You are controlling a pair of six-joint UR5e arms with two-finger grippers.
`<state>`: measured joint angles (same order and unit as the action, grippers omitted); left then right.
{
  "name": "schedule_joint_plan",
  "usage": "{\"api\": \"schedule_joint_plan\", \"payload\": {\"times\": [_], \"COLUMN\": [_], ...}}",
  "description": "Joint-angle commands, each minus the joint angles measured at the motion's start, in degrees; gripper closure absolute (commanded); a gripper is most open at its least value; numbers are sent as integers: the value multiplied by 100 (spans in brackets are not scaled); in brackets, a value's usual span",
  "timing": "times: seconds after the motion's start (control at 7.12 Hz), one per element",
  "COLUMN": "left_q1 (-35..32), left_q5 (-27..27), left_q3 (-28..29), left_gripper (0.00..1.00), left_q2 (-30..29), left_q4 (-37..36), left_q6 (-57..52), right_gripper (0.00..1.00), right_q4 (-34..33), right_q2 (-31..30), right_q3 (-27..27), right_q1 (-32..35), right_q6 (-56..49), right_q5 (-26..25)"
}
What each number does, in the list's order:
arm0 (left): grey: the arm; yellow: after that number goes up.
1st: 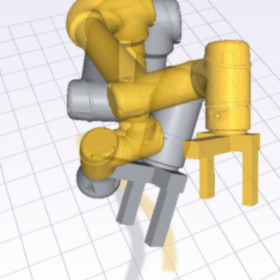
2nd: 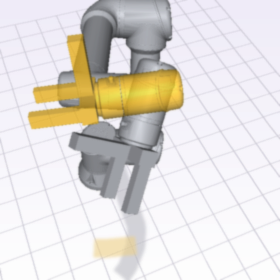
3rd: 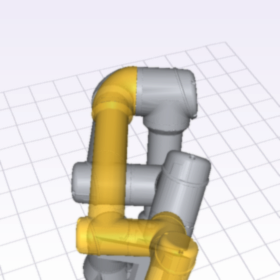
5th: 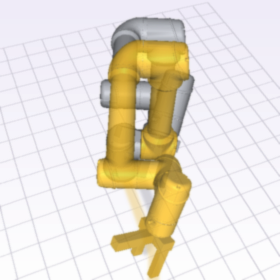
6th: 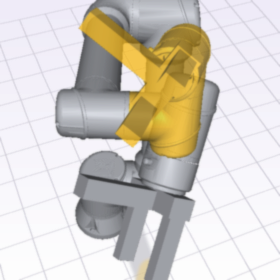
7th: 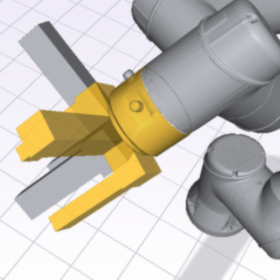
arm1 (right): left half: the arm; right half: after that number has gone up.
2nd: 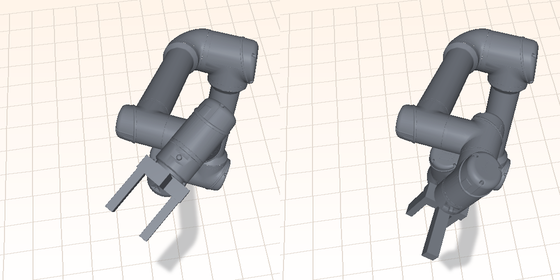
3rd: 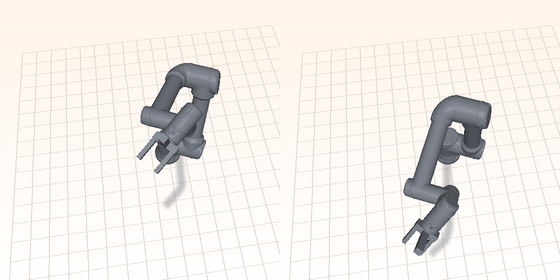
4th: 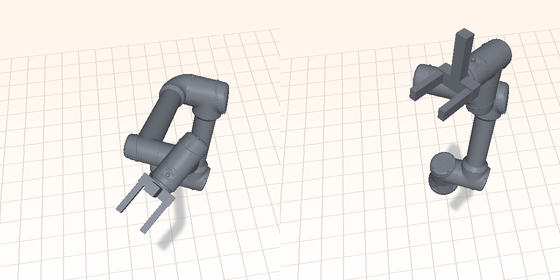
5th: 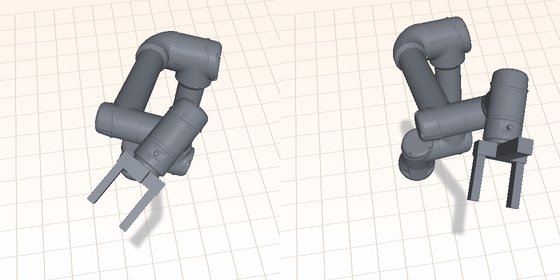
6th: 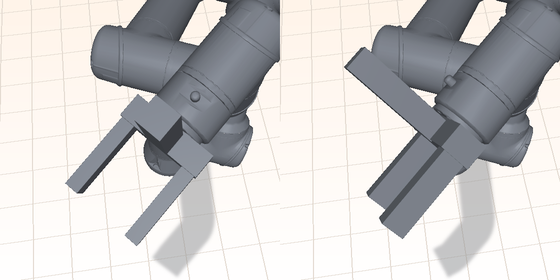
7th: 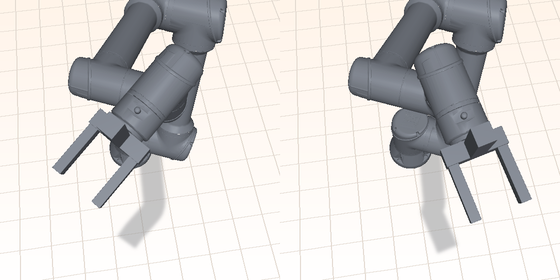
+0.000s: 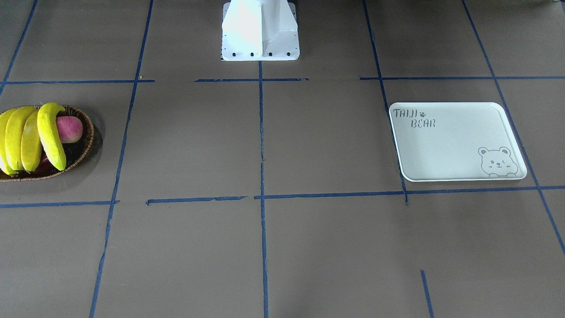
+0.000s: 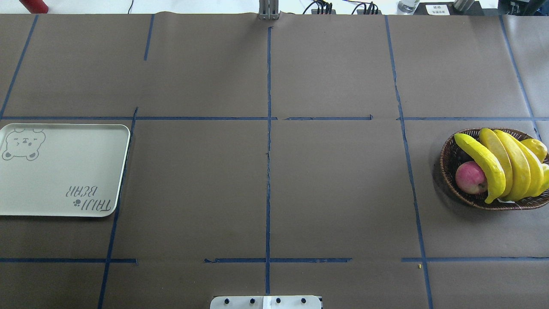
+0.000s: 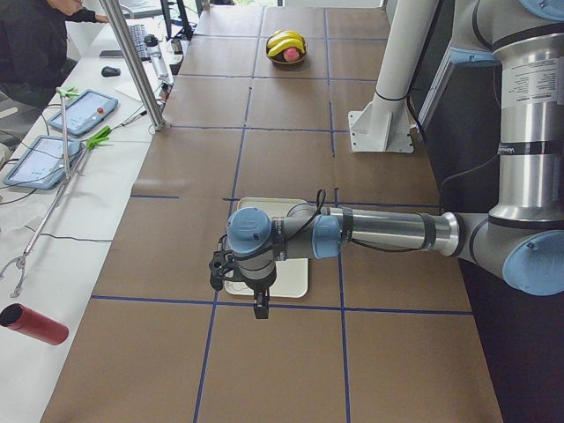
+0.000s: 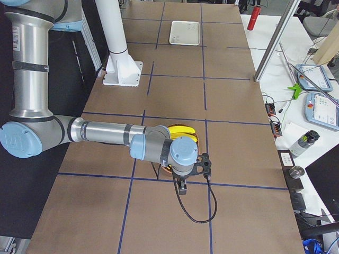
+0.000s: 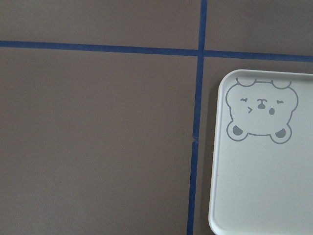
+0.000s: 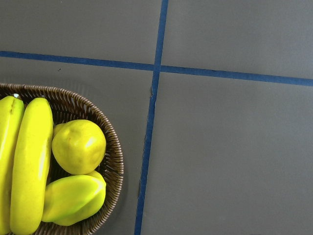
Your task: Transfer all bananas from basket to plate
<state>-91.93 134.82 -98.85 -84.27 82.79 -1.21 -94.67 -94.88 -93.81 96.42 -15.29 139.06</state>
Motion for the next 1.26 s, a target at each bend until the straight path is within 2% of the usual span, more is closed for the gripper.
{"api": "schedule_joint_plan", "payload": {"times": [0.0,1.12], "left_q1": [0,0], "left_q5": [0,0], "left_q3": [-3,-3], "left_gripper": [0,0], "left_q2": [-19,-19], "left_q4": [0,9], "left_q6": [6,6], "right_gripper": [0,0], "right_q4": [19,36], "right_q2": [-13,-83], "right_q3": [-41,-32], "right_q1": [0,-9], "right_q6": [-9,-9], "right_q5": [-19,-2]}}
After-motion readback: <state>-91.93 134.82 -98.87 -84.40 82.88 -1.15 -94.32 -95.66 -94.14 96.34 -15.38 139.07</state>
